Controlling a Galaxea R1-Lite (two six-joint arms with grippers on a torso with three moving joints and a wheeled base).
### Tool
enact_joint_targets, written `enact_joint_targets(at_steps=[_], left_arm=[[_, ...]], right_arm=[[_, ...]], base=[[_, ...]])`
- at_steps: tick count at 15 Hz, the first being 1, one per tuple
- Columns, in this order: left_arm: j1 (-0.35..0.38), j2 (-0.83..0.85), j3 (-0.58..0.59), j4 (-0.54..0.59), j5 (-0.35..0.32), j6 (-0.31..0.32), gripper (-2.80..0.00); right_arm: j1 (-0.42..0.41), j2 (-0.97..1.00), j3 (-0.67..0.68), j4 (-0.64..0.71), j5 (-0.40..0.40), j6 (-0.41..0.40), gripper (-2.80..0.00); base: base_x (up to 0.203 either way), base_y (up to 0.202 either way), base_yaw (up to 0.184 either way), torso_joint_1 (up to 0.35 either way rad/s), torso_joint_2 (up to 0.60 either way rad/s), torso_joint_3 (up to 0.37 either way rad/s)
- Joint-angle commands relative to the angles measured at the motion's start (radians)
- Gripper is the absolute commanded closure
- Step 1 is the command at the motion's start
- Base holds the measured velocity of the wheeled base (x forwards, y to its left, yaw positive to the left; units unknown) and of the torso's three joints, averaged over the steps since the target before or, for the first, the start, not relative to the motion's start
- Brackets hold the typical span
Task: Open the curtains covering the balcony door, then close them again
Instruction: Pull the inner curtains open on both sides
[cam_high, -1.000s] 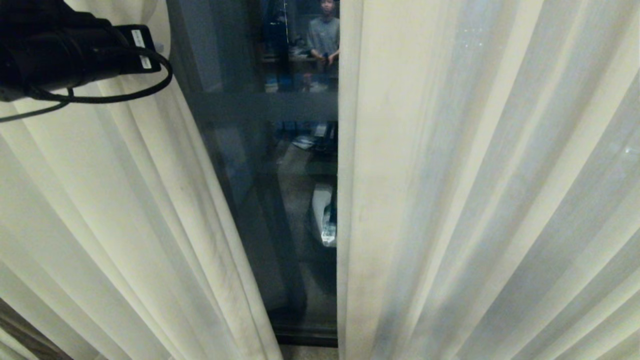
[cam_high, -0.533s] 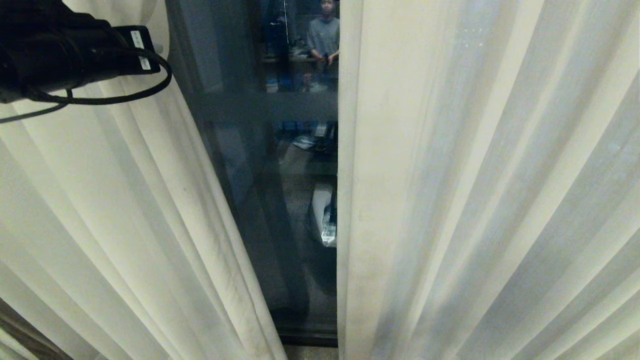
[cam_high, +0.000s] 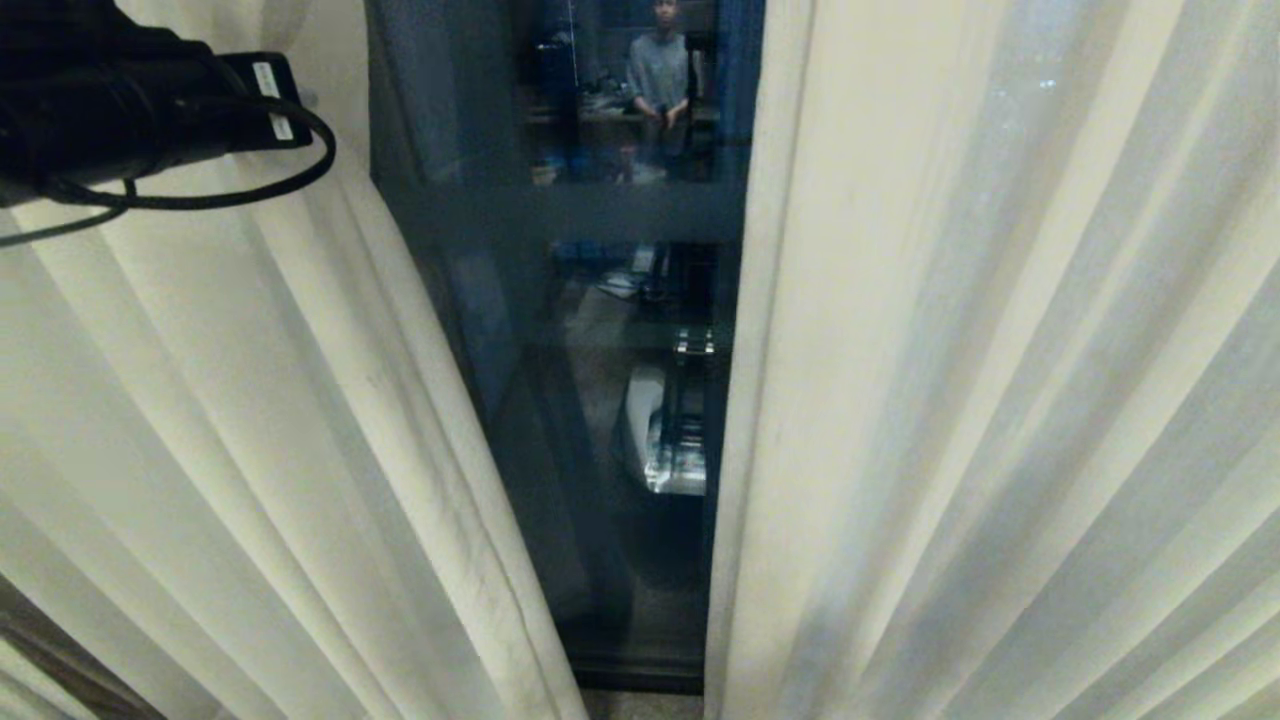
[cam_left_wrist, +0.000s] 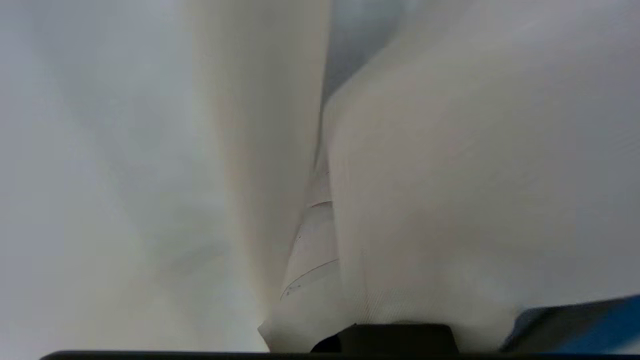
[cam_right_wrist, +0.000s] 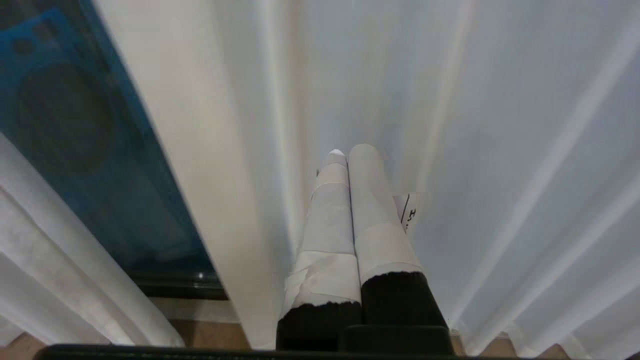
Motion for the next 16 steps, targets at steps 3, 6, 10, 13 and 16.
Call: enact_joint_targets(at_steps=[3,6,10,13,16], left_arm=[[-0.001,0.001,0.000,0.000,0.000,-0.001,0.00],[-0.001,0.001,0.000,0.000,0.000,-0.001,0.00],[-0.001,-0.002,0.000,0.000,0.000,-0.001,0.00],[-0.001,-0.006,0.000,0.000,0.000,-0.001,0.00],[-0.002,-0.014,0.000,0.000,0.000,-0.001,0.00]], right_arm=[[0.000,0.000,0.000,-0.001,-0.001,0.000,0.00],[0.000,0.000,0.000,-0.001,-0.001,0.000,0.00],[0.000,0.000,0.000,0.000,-0.001,0.000,0.00],[0.000,0.000,0.000,0.000,-0.001,0.000,0.00],[0.000,0.000,0.000,0.000,-0.001,0.000,0.00]], base=[[0.000,0.190,0.002,0.004,0.00,0.003],[0.000,0.189,0.001,0.002,0.00,0.001],[0.000,0.186,0.000,0.002,0.00,0.003],[0.000,0.191,0.000,0.002,0.00,0.001],[0.000,0.186,-0.001,0.004,0.00,0.001]])
